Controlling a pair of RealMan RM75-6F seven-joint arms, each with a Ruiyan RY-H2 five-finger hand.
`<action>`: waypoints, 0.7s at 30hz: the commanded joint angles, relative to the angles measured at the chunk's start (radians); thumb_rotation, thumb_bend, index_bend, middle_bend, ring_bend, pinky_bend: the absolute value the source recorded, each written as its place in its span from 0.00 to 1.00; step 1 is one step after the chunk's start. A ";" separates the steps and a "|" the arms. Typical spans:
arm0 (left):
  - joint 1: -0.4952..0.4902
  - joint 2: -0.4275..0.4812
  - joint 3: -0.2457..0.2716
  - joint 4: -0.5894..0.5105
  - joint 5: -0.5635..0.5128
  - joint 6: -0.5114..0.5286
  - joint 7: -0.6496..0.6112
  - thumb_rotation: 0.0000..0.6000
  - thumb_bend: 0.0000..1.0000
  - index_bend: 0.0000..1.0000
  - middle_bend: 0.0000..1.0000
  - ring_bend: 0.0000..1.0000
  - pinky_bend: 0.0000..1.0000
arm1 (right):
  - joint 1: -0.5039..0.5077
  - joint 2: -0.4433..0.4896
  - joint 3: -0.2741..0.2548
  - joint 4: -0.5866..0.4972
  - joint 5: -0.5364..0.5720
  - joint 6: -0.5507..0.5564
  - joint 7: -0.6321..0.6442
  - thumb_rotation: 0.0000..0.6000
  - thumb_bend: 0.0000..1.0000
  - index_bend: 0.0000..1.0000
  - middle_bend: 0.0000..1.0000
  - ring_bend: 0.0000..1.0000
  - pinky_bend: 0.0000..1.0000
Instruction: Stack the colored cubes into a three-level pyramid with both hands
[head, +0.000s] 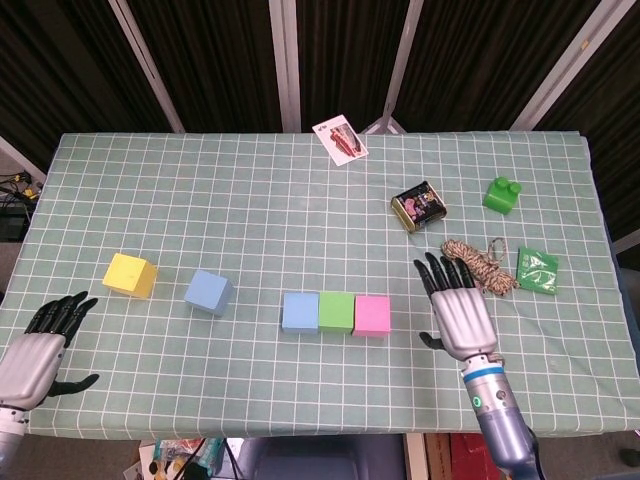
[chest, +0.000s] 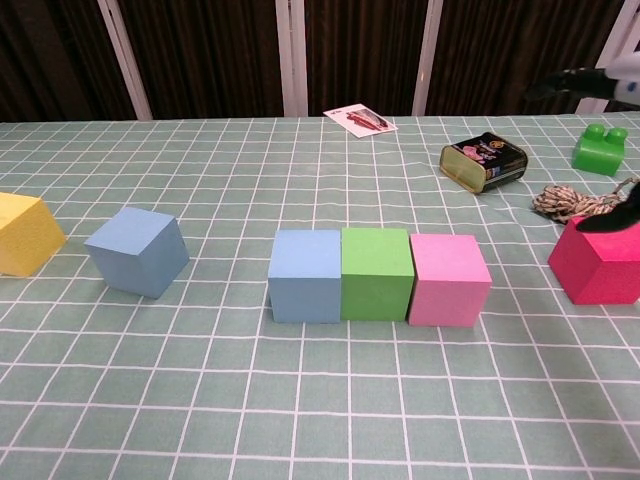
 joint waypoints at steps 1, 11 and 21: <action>-0.001 -0.001 -0.001 -0.001 -0.004 -0.002 0.003 1.00 0.12 0.00 0.00 0.00 0.00 | -0.072 0.049 -0.070 -0.017 -0.099 -0.003 0.050 1.00 0.17 0.00 0.00 0.00 0.00; -0.016 0.001 -0.006 -0.023 -0.008 -0.021 0.028 1.00 0.24 0.00 0.00 0.00 0.00 | -0.160 0.084 -0.101 -0.026 -0.211 -0.015 0.095 1.00 0.17 0.00 0.00 0.00 0.00; -0.055 0.023 -0.021 -0.071 -0.031 -0.074 0.029 1.00 0.31 0.00 0.00 0.00 0.00 | -0.191 0.094 -0.072 -0.037 -0.238 -0.061 0.113 1.00 0.17 0.00 0.00 0.00 0.00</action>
